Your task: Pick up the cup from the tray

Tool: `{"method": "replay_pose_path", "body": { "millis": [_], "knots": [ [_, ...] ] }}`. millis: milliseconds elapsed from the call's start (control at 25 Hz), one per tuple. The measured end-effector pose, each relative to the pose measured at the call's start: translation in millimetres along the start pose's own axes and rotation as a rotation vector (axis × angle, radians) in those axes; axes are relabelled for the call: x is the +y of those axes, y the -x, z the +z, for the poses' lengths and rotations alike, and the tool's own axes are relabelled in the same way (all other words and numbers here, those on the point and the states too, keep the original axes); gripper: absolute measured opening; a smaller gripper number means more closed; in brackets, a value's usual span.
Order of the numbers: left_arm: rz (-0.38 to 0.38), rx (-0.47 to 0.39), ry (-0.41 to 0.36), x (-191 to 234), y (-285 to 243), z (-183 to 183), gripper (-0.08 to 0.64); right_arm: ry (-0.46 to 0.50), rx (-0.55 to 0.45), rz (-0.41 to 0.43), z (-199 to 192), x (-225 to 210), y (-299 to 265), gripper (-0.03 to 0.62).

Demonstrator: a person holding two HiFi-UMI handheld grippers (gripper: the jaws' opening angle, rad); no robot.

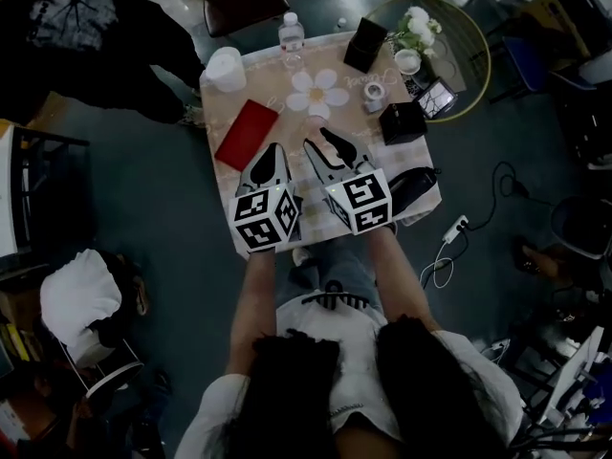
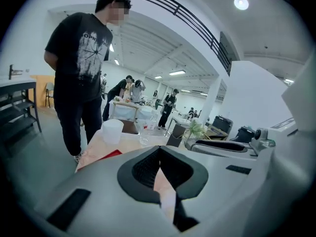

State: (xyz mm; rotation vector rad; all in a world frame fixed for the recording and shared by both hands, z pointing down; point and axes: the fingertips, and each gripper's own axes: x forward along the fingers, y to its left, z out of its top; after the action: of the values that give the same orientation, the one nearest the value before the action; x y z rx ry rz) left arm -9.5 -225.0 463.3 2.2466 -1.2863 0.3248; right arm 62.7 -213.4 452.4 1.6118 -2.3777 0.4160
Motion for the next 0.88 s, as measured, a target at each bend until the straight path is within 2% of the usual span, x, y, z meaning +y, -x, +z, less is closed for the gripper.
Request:
{"method": "replay_pose_path", "body": {
  "millis": [40, 200, 360, 560, 880],
  "knots": [
    [-0.003, -0.004, 0.000, -2, 4, -1, 0.009, 0.001, 0.000, 0.010, 1, 5, 4, 0.123],
    [-0.009, -0.021, -0.041, -5, 23, -2, 0.009, 0.000, -0.006, 0.048, 5, 27, 17, 0.104],
    [-0.009, -0.036, -0.081, -7, 43, 0, 0.009, 0.025, -0.020, 0.030, 8, 44, 30, 0.011],
    [-0.018, -0.073, -0.052, -9, 60, 1, 0.009, 0.029, -0.037, 0.003, 4, 55, 39, 0.008],
    [-0.023, -0.086, -0.101, -7, 87, -1, 0.009, 0.049, -0.017, -0.028, 2, 76, 50, 0.006]
  ]
}}
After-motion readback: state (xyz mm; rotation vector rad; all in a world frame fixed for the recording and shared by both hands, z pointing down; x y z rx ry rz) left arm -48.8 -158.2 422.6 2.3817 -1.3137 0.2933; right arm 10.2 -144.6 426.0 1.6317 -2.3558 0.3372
